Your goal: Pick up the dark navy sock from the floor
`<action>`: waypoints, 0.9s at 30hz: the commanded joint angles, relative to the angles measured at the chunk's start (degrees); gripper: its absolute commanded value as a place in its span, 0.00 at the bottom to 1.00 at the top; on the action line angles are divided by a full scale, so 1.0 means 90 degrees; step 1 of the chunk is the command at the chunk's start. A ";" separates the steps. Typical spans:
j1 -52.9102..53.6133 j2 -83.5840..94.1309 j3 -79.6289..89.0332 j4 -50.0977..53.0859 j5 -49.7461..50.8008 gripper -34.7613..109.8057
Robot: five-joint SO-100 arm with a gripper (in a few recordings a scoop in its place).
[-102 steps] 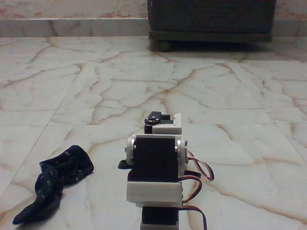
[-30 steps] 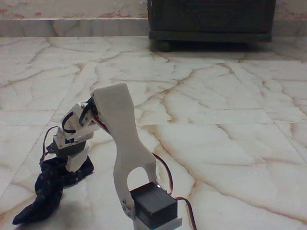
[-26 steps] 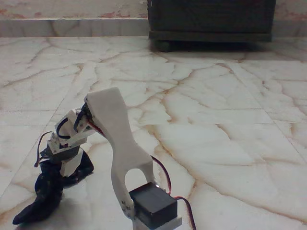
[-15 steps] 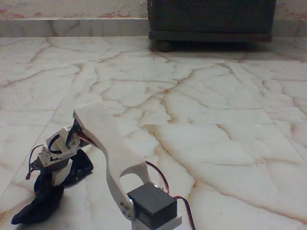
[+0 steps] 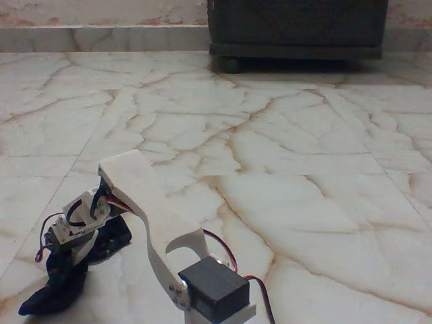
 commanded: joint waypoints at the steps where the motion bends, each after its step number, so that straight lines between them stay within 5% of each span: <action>1: 0.0059 0.0049 0.0029 0.0029 0.0107 0.24; 16: 0.0625 0.2422 0.2217 -0.0088 0.0469 0.24; 27: 0.1533 0.5234 0.5020 -0.0459 -0.1143 0.24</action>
